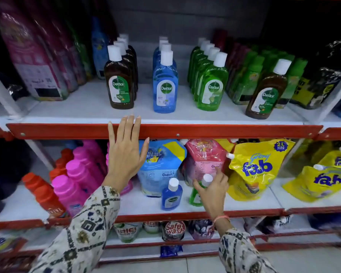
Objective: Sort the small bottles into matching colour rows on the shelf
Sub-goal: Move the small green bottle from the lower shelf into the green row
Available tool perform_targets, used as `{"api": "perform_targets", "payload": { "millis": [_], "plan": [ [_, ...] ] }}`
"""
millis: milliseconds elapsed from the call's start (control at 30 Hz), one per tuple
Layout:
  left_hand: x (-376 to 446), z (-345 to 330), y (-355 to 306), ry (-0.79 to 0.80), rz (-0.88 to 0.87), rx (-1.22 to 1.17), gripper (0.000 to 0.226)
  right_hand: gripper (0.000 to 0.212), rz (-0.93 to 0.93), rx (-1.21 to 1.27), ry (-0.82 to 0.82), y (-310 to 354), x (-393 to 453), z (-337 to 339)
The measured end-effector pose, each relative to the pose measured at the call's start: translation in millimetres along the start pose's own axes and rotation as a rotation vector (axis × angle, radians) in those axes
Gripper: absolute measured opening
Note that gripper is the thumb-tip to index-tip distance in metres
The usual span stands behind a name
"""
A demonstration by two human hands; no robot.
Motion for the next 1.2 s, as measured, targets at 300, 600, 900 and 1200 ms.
{"api": "perform_targets", "payload": {
  "millis": [300,600,900,1200],
  "plan": [
    [8.7,2.6,-3.0,-0.052,0.004,0.022,0.058,0.087,-0.249,0.095,-0.028,-3.5,-5.6,-4.0],
    [6.1,4.3,-3.3,-0.064,-0.005,0.02,0.058,0.072,-0.189,0.169,-0.089,4.7,-4.4,21.5],
    [5.9,4.0,-2.6,-0.058,-0.005,0.008,0.06,0.07,0.081,0.283,-0.166,93.3,30.6,118.5],
    [10.1,10.4,-3.8,-0.072,0.008,-0.052,0.059,0.053,0.383,0.425,-0.309,182.2,74.5,192.5]
  ]
}}
Point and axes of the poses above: each hand's wrist, its own x-axis towards the middle knuckle, its own z-axis out of the back of the hand, y = z × x, the point moved 3 cm from there along x, towards the middle knuckle, and after that the axes turned 7 degrees about -y, right-handed, at the moved point
